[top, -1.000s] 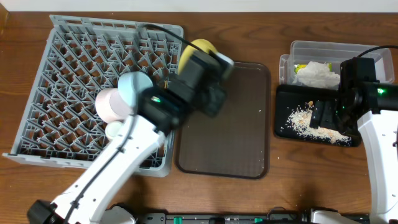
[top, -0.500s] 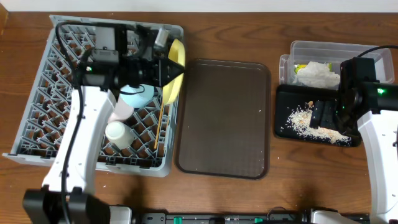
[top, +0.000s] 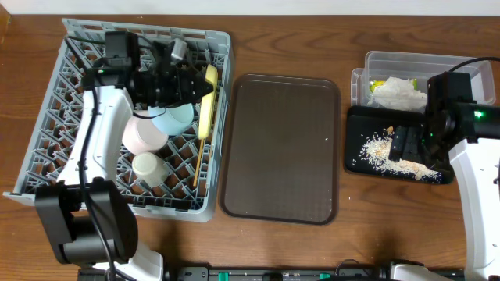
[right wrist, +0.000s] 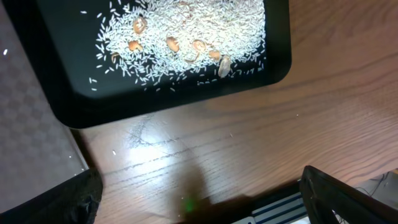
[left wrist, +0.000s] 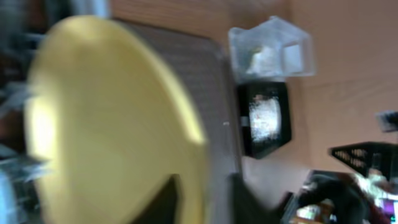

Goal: Sort waste into correct bins and load items into the dishwasher
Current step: 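Carry the yellow plate to the rack and stand it upright, then open the left gripper and withdraw it from the plate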

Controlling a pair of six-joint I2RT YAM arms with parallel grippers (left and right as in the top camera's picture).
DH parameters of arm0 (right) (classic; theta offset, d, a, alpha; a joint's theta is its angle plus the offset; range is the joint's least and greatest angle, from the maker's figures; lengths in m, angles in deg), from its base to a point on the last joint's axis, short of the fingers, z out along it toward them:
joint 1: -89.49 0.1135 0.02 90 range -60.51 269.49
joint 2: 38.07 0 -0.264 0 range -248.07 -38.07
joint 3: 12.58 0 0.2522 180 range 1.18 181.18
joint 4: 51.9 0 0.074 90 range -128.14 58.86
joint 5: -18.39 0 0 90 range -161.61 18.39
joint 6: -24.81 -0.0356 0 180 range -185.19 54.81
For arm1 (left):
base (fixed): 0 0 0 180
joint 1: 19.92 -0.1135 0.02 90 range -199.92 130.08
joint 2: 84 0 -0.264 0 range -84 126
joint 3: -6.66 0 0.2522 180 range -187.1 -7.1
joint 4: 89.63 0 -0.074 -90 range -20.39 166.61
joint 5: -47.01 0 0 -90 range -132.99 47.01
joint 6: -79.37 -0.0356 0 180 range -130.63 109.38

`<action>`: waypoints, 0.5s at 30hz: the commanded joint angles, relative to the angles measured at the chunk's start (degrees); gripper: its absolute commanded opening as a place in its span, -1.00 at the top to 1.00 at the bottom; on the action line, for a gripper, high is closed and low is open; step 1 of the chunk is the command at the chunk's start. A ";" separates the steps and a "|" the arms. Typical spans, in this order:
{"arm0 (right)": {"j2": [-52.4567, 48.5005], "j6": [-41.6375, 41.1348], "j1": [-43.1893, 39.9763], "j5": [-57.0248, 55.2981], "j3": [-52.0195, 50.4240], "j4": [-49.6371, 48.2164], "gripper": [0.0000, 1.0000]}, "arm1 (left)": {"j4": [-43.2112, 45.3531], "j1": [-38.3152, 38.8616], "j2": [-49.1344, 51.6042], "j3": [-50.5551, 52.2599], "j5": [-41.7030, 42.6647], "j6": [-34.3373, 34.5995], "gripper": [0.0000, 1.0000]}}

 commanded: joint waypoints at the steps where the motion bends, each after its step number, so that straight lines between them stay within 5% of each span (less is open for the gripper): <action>1: 0.17 -0.09 -0.28 -0.13 0.09 0.09 -0.99 | -1.55 -1.44 -0.59 -0.55 -4.61 -0.96 -0.36; 4: 0.17 0.24 -0.26 1.42 0.09 -0.92 -0.99 | -3.56 -2.40 -1.38 -0.55 -4.76 -0.96 -0.61; 15: 0.15 9.07 2.78 27.80 0.09 -17.57 -0.99 | -12.22 0.55 -12.55 -0.55 -25.18 -0.96 -0.77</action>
